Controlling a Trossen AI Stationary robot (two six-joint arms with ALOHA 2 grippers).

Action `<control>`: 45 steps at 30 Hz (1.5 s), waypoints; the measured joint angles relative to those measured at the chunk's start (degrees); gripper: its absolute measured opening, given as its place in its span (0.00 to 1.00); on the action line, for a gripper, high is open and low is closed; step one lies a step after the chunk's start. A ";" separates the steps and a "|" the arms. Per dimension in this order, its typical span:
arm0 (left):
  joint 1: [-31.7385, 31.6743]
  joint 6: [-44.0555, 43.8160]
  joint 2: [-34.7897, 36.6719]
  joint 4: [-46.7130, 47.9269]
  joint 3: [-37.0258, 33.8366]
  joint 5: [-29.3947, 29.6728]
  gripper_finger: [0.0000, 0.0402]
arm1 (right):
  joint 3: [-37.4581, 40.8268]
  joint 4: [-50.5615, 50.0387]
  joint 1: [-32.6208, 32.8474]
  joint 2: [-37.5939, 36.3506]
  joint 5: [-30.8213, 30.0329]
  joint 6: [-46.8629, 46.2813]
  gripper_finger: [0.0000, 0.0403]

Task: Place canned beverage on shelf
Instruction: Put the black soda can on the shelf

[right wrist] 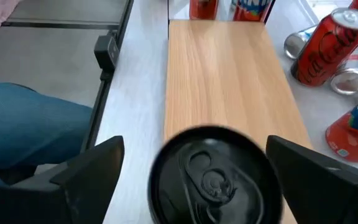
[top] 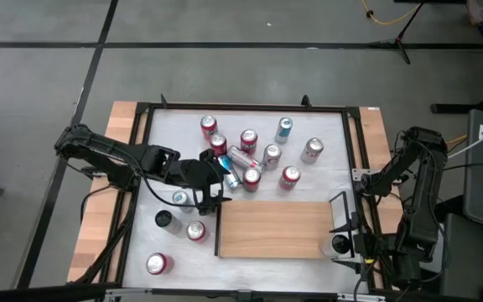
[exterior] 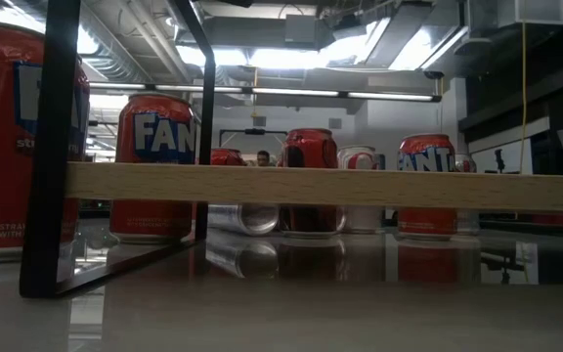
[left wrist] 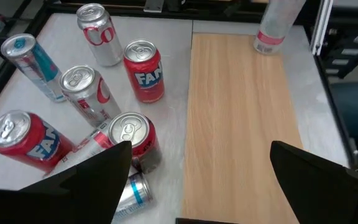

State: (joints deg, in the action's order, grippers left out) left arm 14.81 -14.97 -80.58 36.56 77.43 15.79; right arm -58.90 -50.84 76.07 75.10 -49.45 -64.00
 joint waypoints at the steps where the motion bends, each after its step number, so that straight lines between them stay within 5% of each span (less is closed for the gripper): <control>1: 0.01 -0.70 0.51 0.09 0.00 0.00 0.93 | -0.80 -0.79 0.02 -0.04 0.00 0.01 0.95; 7: 0.00 -5.50 3.68 3.52 0.00 -2.01 0.93 | -6.80 -7.87 0.02 -0.06 -0.99 -0.01 0.95; 16: 1.56 -24.44 8.53 12.18 0.02 -11.15 0.93 | -13.89 -16.75 0.01 -0.10 -6.81 0.01 0.95; 28: 17.81 -43.89 8.83 23.82 0.02 -9.28 0.93 | -14.35 -16.45 -5.38 -0.32 -9.91 1.47 0.95; 36: 29.22 -57.10 8.38 31.05 0.09 -0.02 0.93 | -14.35 -11.14 -16.00 -0.32 -3.31 11.26 0.95; 45: 35.09 -65.13 2.61 38.09 0.09 -0.24 0.93 | -14.35 0.67 -25.40 -0.32 10.41 30.09 0.95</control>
State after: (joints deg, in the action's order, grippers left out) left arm 49.90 -80.10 -77.97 74.65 77.52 15.55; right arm -73.25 -50.18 50.67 74.78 -39.04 -33.91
